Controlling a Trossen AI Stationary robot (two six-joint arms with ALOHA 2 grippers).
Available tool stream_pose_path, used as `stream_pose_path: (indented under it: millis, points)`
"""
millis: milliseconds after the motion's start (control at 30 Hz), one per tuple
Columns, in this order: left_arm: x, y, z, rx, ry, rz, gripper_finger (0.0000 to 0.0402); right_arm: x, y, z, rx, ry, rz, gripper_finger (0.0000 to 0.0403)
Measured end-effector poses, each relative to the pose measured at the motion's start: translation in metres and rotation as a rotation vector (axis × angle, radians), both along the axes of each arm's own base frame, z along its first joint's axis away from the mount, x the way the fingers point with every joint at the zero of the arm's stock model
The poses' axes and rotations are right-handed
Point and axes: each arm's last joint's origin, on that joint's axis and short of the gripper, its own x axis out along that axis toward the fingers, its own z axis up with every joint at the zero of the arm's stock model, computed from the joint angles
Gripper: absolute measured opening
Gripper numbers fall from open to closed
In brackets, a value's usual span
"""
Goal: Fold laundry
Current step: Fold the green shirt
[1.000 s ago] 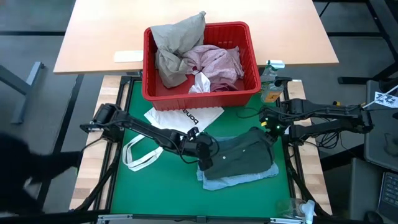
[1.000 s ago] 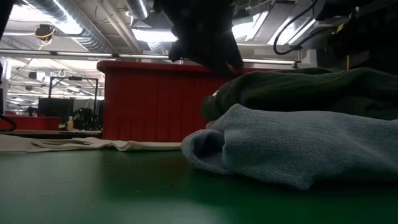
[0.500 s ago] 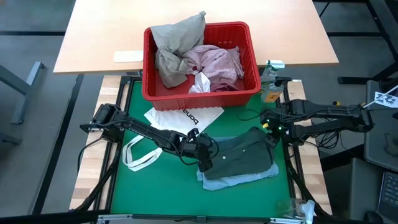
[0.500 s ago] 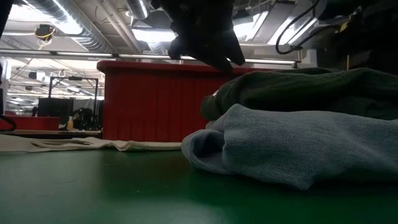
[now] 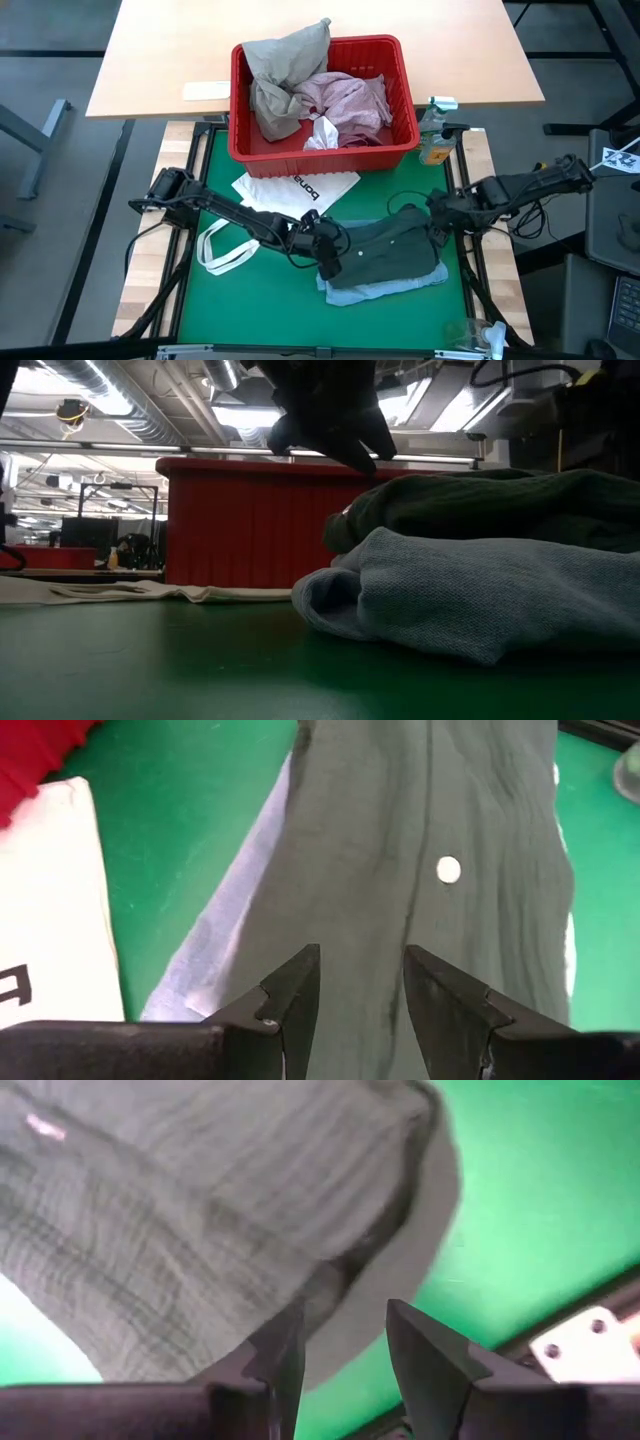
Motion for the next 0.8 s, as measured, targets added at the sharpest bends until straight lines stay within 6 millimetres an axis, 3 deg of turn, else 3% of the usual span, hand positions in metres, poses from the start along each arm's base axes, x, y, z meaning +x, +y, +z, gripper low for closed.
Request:
stream_pose_path:
  millis: [267,467,800]
  points:
    - [-0.003,-0.010,0.000,-0.002,-0.002,-0.026,0.0140,-0.008,0.026,-0.027,-0.036,-0.073,0.068,0.0143]
    - [-0.004,-0.013,0.000,0.000,-0.011,-0.016,0.0140,-0.015,0.035,-0.026,-0.167,-0.204,0.072,0.0143]
    - [-0.003,-0.013,0.001,0.006,-0.029,0.014,0.0140,-0.016,0.035,-0.032,-0.225,-0.230,0.072,0.0143]
